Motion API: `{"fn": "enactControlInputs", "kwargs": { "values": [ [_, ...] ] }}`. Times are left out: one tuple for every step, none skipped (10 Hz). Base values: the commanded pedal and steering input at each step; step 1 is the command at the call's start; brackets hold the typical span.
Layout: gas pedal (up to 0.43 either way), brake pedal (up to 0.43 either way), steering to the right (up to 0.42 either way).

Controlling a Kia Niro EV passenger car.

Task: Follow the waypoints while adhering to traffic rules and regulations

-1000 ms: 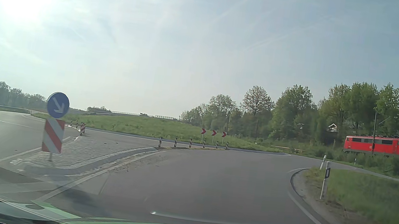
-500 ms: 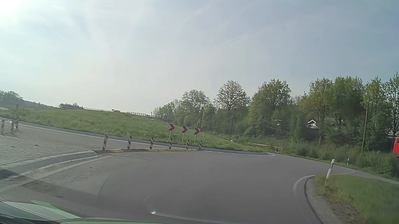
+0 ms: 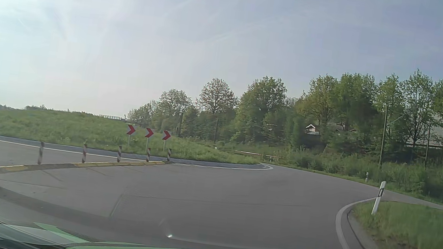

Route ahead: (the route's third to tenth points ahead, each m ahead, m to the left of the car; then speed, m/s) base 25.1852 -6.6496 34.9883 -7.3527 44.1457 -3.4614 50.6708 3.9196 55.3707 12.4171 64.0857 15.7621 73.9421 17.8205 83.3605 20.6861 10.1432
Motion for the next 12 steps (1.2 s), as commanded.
{"fn": "enactControlInputs", "kwargs": {
  "values": [
    [0.059, 0.0, 0.122],
    [0.059, 0.0, 0.124],
    [0.059, 0.0, 0.125],
    [0.059, 0.0, 0.125],
    [0.059, 0.0, 0.125],
    [0.059, 0.0, 0.125],
    [0.067, 0.0, 0.123],
    [0.067, 0.0, 0.118],
    [0.067, 0.0, 0.109],
    [0.067, 0.0, 0.092],
    [0.079, 0.0, 0.065],
    [0.079, 0.0, 0.046]
  ]
}}
